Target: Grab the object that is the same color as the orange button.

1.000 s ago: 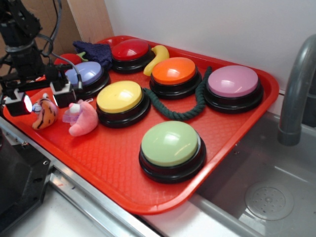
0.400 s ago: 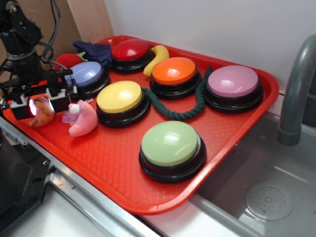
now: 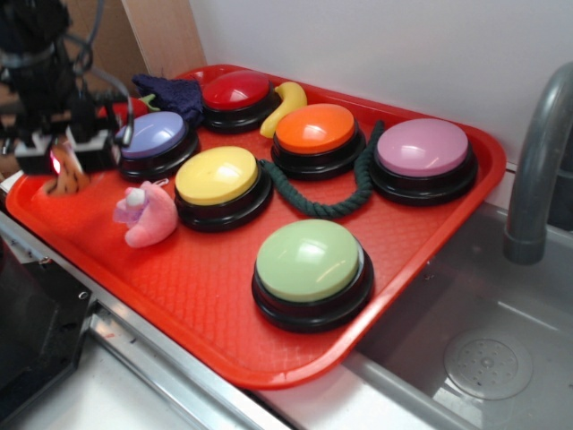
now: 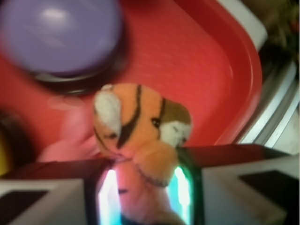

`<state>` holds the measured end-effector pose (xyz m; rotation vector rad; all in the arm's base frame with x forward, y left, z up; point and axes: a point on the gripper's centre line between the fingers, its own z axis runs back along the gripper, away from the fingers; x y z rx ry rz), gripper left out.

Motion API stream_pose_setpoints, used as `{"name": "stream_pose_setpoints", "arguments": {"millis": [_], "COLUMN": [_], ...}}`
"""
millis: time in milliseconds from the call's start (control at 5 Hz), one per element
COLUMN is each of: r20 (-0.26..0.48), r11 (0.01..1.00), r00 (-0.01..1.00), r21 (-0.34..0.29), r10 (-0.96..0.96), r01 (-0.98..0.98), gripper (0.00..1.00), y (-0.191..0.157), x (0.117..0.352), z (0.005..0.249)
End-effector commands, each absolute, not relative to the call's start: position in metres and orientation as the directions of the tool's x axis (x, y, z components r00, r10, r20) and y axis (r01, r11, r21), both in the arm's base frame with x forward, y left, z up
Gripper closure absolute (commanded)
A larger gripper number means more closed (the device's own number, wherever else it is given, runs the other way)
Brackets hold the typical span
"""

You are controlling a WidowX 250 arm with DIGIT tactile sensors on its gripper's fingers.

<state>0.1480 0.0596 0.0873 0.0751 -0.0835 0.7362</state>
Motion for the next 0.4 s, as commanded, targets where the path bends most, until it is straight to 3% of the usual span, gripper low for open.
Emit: {"name": "stream_pose_setpoints", "arguments": {"millis": [0,200], "r20": [0.104,0.060], "r11": [0.964,0.975], "r00": [0.960,0.973], "r21": [0.036,-0.023], "r10": [0.260,0.223], "r01": [-0.265,-0.222], "gripper": [1.00,1.00], "y": [0.000,-0.003], "x": [0.164,0.170], "z": [0.140,0.128]}}
